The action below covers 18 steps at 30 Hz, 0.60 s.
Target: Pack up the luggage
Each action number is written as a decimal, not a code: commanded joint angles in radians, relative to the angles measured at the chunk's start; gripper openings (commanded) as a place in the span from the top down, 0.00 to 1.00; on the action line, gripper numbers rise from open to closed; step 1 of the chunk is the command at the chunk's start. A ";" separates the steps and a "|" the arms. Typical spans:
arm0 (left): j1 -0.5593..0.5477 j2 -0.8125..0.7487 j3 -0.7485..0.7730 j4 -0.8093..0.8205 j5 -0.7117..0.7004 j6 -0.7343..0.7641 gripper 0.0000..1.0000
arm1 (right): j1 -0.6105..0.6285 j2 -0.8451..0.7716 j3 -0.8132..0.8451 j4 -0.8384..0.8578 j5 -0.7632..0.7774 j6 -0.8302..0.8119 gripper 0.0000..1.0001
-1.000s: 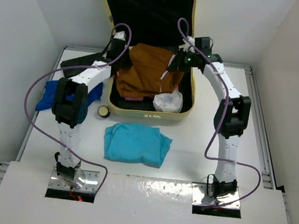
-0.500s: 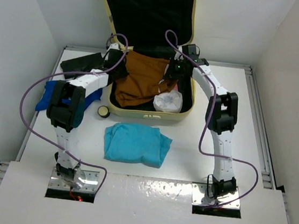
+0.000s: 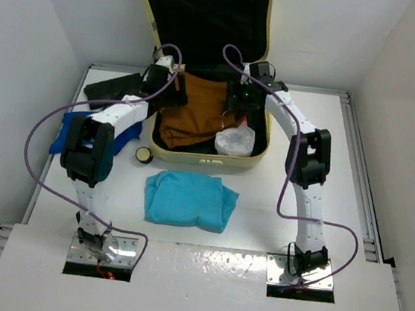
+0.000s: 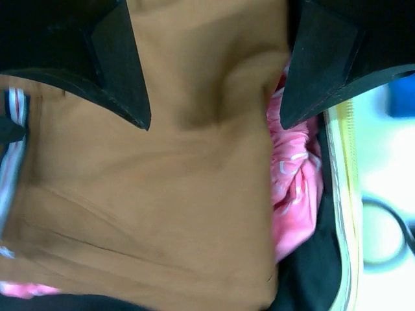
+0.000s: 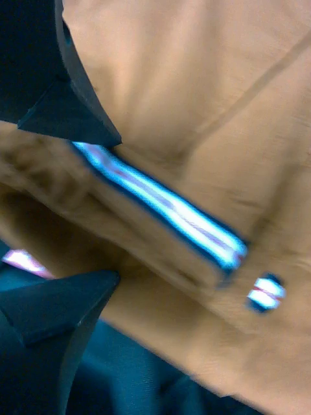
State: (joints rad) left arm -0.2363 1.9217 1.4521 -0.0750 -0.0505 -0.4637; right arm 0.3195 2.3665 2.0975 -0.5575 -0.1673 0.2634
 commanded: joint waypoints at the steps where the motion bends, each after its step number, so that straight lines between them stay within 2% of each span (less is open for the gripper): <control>1: -0.005 -0.159 0.036 0.029 0.113 0.222 0.14 | -0.020 -0.224 -0.065 0.001 -0.032 -0.035 0.21; 3: 0.020 -0.222 0.016 0.006 0.249 0.314 0.14 | -0.045 -0.311 -0.144 0.016 -0.050 -0.042 0.18; 4: 0.031 -0.258 -0.004 0.006 0.318 0.409 0.14 | -0.054 -0.340 -0.166 0.018 -0.061 -0.046 0.18; 5: 0.055 -0.336 -0.048 -0.006 0.483 0.469 0.14 | -0.072 -0.416 -0.200 0.005 -0.083 -0.049 0.17; 6: 0.066 -0.374 -0.065 -0.035 0.573 0.537 0.14 | -0.080 -0.438 -0.217 -0.014 -0.093 -0.059 0.17; 7: 0.066 -0.406 -0.074 -0.148 0.642 0.682 0.14 | -0.100 -0.466 -0.261 -0.027 -0.119 -0.069 0.17; 9: 0.066 -0.493 -0.087 -0.315 0.776 0.854 0.14 | -0.115 -0.556 -0.286 -0.100 -0.219 -0.124 0.17; 10: 0.051 -0.522 -0.110 -0.479 0.793 0.940 0.14 | -0.128 -0.599 -0.325 -0.132 -0.248 -0.165 0.17; 11: 0.036 -0.555 -0.137 -0.538 0.793 1.082 0.14 | -0.129 -0.639 -0.352 -0.157 -0.283 -0.208 0.19; 12: -0.001 -0.588 -0.219 -0.578 0.764 1.134 0.14 | -0.129 -0.656 -0.370 -0.165 -0.282 -0.220 0.28; 14: -0.052 -0.700 -0.357 -0.597 0.733 1.210 0.16 | -0.120 -0.710 -0.465 -0.182 -0.300 -0.256 0.41; 16: -0.080 -0.769 -0.432 -0.586 0.722 1.247 0.16 | -0.088 -0.748 -0.581 -0.126 -0.298 -0.300 0.49; 18: -0.098 -0.780 -0.514 -0.540 0.710 1.214 0.16 | -0.056 -0.776 -0.658 -0.095 -0.288 -0.325 0.60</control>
State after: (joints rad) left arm -0.3218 1.1484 1.0195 -0.5648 0.6350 0.6231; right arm 0.2173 1.5761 1.5333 -0.6544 -0.4149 0.0250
